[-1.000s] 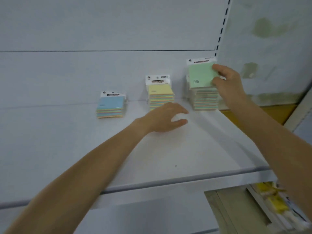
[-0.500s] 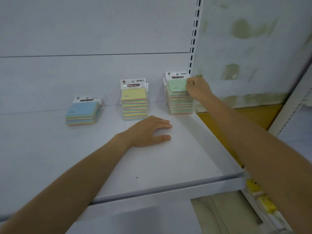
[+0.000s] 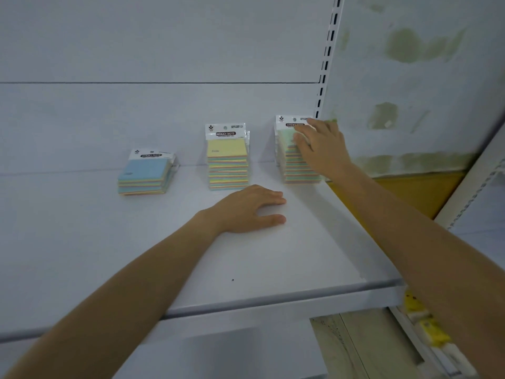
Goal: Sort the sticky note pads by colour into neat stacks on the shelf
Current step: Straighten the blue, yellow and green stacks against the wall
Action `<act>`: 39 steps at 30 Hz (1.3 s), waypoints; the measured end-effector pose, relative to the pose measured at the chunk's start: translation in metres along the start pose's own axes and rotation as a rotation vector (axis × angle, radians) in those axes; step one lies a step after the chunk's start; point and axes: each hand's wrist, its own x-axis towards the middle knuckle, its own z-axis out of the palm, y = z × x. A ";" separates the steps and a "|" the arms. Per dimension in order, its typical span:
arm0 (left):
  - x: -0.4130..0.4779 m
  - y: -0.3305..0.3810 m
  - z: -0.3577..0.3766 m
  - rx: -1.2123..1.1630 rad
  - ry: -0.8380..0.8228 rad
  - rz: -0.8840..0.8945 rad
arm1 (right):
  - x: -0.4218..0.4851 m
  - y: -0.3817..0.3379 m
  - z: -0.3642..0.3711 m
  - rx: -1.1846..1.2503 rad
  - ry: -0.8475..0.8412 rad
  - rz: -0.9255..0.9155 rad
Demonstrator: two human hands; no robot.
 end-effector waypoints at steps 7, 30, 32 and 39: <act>-0.032 -0.013 -0.044 0.073 0.205 0.014 | -0.001 -0.069 0.005 0.014 0.101 -0.234; -0.133 -0.169 -0.078 -0.111 0.329 -0.505 | -0.027 -0.236 0.116 0.410 -0.278 -0.096; -0.135 -0.169 -0.079 -0.108 0.308 -0.488 | -0.027 -0.236 0.116 0.399 -0.273 -0.116; -0.139 -0.168 -0.076 -0.227 0.405 -0.455 | -0.027 -0.235 0.114 0.367 -0.260 -0.151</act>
